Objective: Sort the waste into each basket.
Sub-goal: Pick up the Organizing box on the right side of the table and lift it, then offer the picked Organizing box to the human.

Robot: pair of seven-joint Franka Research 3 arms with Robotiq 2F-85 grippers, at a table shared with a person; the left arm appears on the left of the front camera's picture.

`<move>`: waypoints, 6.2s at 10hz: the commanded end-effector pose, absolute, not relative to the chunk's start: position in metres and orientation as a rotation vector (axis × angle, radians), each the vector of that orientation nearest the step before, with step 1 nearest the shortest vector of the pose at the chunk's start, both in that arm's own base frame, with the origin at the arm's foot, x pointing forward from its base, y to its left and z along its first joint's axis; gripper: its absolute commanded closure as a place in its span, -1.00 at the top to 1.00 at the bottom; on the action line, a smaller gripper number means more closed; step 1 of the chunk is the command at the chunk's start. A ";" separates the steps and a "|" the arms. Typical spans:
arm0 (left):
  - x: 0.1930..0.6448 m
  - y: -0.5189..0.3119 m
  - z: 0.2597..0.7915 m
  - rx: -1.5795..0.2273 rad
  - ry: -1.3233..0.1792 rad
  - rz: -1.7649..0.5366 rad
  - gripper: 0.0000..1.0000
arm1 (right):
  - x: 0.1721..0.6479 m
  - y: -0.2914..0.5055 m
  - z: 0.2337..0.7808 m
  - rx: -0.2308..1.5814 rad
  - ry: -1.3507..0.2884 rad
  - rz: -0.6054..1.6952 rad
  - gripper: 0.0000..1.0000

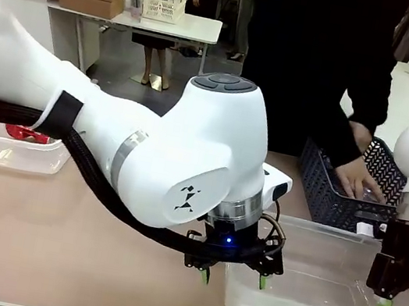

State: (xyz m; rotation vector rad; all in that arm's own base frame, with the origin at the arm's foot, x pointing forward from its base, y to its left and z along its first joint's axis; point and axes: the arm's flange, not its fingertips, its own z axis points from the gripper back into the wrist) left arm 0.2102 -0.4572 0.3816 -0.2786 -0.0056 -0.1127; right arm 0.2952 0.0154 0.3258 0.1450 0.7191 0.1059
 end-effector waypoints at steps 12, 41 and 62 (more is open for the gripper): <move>0.268 -0.464 0.374 -0.215 -0.006 -0.318 1.00 | 0.246 0.017 0.349 0.115 0.414 -0.117 1.00; 0.244 -0.256 0.505 -0.101 -0.098 0.226 -1.00 | 0.311 0.160 0.552 0.001 0.402 0.222 -1.00; 0.318 -0.225 0.485 -0.257 -0.111 0.163 -1.00 | 0.419 0.229 0.519 0.077 0.472 0.091 -1.00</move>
